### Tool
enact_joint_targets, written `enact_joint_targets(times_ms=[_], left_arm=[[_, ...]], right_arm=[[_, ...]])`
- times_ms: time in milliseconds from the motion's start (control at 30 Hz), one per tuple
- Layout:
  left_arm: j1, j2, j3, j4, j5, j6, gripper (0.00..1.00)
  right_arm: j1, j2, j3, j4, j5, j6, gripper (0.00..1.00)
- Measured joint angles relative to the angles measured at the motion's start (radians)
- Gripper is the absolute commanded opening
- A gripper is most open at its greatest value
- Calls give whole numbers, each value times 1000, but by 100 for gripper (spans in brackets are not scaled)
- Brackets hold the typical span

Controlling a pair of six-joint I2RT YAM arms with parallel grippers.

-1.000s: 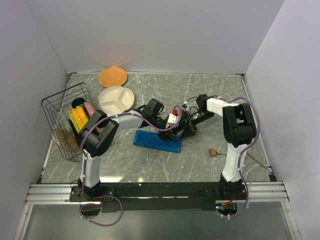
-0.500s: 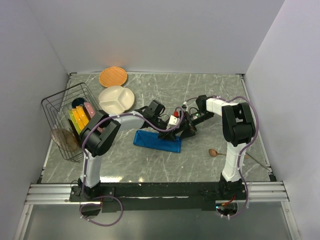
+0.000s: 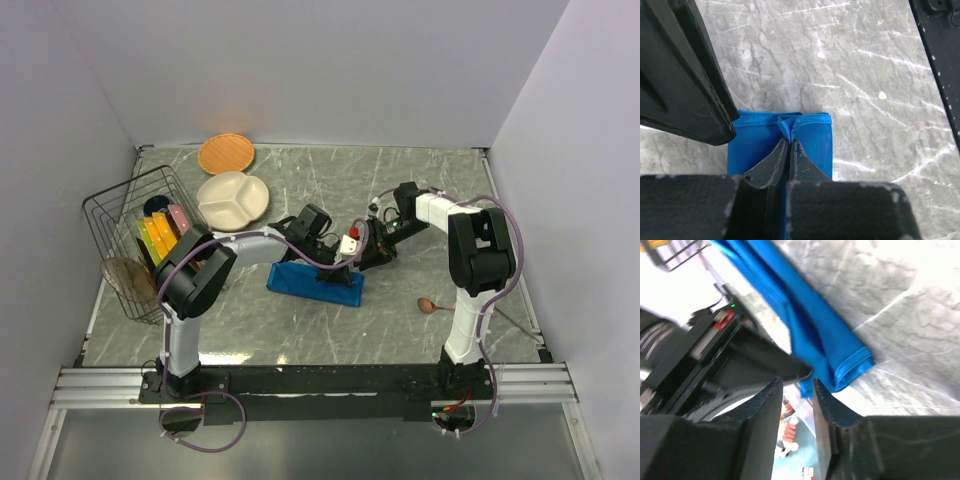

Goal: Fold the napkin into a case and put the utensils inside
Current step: Pick up the top corner of the smaller rectangle folded napkin from the center of the board.

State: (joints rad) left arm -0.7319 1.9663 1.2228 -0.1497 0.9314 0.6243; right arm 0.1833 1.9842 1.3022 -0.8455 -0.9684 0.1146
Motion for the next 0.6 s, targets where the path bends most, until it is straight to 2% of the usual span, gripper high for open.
enact_joint_targets(times_ms=[333, 600], left_arm=[[-21, -10, -3, 11, -51, -97, 1], [-22, -10, -4, 5, -79, -204, 1]], right_arm=[[66, 1, 7, -10, 123, -14, 27], [96, 22, 6, -10, 216, -45, 25]])
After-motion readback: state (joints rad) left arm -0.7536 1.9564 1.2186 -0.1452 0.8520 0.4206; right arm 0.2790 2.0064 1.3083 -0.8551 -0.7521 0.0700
